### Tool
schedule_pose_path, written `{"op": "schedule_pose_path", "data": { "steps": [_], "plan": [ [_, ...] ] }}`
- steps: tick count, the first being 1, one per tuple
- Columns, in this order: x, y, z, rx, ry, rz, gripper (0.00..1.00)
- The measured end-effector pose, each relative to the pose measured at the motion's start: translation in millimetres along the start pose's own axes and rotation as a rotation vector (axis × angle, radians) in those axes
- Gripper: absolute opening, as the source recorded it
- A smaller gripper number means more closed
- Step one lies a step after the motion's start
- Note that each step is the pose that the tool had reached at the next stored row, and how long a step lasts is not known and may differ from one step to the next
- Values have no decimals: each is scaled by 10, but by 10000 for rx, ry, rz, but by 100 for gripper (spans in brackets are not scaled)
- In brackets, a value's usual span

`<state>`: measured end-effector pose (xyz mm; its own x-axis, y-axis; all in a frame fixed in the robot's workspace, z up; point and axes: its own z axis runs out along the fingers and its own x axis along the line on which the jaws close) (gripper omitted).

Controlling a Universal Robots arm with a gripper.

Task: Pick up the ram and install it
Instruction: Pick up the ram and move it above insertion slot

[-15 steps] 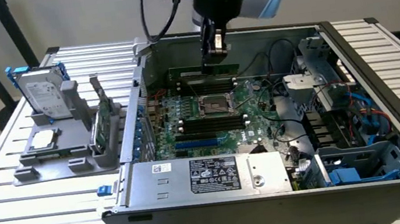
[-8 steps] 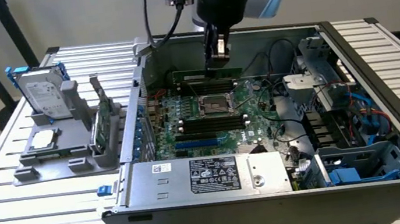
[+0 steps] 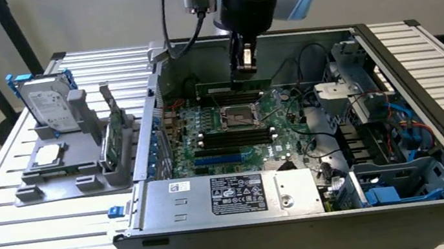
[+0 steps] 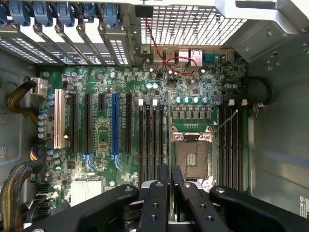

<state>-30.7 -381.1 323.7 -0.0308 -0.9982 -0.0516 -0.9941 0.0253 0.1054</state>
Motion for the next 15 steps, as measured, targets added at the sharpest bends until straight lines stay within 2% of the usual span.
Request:
{"op": "schedule_pose_path", "data": {
  "steps": [2,3,4,5,8,11,15],
  "plan": [
    [3,-3,22,70,5,51,14],
    [7,-5,44,142,12,107,14],
    [12,-8,67,197,44,149,14],
    [16,-11,100,218,132,175,14],
    [21,-19,140,234,230,201,14],
    [25,-27,179,259,271,238,14],
    [29,-36,216,268,296,326,14]
  ]
}}
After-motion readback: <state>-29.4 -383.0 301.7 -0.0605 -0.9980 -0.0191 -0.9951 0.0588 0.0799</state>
